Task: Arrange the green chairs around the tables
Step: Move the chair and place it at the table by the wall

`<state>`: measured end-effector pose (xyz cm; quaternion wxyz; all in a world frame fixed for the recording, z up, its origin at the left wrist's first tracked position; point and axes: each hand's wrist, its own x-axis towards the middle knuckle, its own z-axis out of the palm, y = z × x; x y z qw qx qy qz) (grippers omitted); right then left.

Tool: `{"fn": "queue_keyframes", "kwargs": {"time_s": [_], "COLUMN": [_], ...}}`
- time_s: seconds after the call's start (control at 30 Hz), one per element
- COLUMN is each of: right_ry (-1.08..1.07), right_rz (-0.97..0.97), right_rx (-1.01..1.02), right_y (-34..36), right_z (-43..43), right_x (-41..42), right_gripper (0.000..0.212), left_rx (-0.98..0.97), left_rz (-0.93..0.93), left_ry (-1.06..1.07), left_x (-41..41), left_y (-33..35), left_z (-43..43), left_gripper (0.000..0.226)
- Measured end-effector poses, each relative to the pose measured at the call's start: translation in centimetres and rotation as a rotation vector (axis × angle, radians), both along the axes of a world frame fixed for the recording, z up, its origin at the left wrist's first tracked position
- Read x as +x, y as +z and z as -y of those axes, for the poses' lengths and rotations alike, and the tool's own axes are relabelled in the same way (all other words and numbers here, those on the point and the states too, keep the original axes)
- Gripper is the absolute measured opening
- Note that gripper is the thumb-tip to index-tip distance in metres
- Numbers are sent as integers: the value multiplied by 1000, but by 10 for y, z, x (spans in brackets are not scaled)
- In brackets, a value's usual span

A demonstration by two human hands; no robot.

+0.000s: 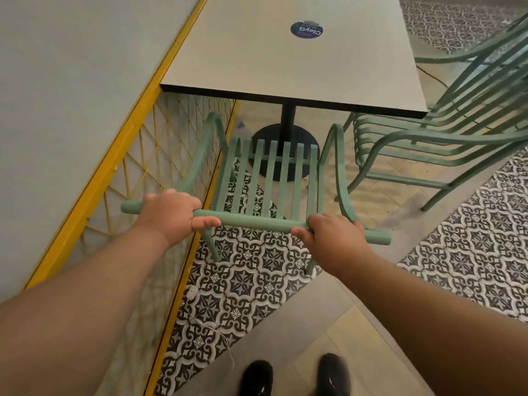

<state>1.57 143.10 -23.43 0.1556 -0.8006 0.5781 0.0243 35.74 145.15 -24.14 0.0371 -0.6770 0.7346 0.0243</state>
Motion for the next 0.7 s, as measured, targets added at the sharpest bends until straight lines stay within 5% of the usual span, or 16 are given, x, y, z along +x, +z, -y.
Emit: {"fn": "queue_keyframes", "kwargs": {"time_s": [0.17,0.37,0.7], "right_ry": [33,144,143], "right_rz": [-24,-79,-8], "right_rx": [-29,-93,-75], "right_y": [0,-1,-6], "right_z": [18,44,69], "right_x": [5,2,16], "right_gripper": [57,71,66], "left_rx": [-28,-30,-34], "left_rz": [30,32,52], "left_ry": [0,27,20], "left_x": [3,9,21], "left_y": [1,-3,-1], "left_z": [18,34,59], "left_gripper": [83,102,98]}}
